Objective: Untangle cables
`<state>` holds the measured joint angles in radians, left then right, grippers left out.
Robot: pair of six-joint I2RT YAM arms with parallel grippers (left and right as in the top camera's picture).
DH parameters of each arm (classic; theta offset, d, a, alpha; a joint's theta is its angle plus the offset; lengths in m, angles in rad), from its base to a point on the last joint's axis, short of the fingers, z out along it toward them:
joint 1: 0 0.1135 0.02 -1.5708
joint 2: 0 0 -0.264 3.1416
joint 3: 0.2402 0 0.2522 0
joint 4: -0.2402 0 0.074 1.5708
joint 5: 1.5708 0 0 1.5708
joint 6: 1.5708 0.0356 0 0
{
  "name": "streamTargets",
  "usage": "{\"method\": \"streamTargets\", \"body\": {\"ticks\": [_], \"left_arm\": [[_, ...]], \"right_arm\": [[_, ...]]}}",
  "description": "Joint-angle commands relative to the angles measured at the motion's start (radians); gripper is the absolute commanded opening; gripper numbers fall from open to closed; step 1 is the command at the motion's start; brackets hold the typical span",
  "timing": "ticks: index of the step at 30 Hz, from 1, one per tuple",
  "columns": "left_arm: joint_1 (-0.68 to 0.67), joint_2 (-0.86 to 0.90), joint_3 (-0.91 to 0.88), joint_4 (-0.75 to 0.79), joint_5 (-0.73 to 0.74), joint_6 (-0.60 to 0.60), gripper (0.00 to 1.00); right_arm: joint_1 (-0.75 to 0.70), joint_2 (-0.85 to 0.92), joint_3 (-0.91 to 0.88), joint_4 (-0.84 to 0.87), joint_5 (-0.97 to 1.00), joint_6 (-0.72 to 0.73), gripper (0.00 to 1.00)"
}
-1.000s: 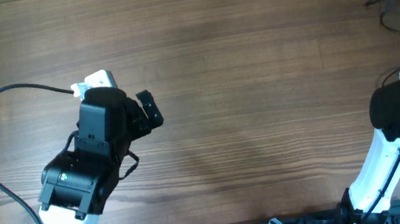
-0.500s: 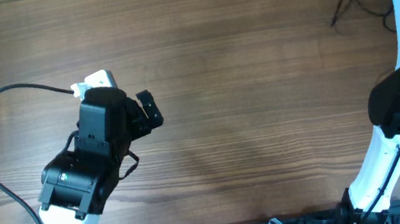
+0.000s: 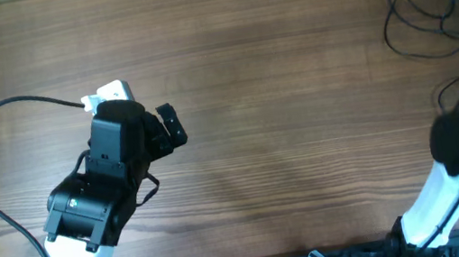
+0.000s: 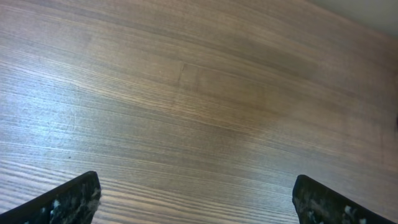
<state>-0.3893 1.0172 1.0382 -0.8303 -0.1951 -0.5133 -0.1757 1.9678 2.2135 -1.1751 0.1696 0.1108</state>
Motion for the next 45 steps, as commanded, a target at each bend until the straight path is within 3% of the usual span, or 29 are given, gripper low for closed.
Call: {"method": "streamTargets", "body": {"ticks": [1,5,8,31,35,37,45], "left_arm": [[0.008,-0.002,0.004,0.002,-0.011,0.012,1.00],[0.008,-0.002,0.004,0.002,-0.012,0.012,1.00],[0.008,-0.002,0.004,0.002,-0.012,0.012,1.00],[0.006,-0.007,0.003,-0.007,-0.013,0.013,1.00],[0.078,-0.083,-0.040,-0.027,0.005,0.010,1.00],[0.133,-0.158,-0.120,0.024,0.019,0.008,1.00],[0.294,-0.563,-0.558,0.504,0.075,0.012,1.00]], "right_arm": [[0.006,-0.171,0.004,-0.134,-0.164,-0.003,1.00],[0.006,-0.274,0.004,-0.364,-0.205,-0.003,1.00],[0.006,-0.277,0.004,-0.413,-0.205,-0.003,1.00],[0.006,-0.272,0.004,-0.407,-0.220,-0.003,1.00],[0.006,-0.272,0.004,-0.407,-0.220,-0.003,1.00],[0.006,-0.272,0.004,-0.407,-0.220,-0.003,1.00],[0.006,-0.272,0.004,-0.407,-0.220,-0.003,1.00]]}}
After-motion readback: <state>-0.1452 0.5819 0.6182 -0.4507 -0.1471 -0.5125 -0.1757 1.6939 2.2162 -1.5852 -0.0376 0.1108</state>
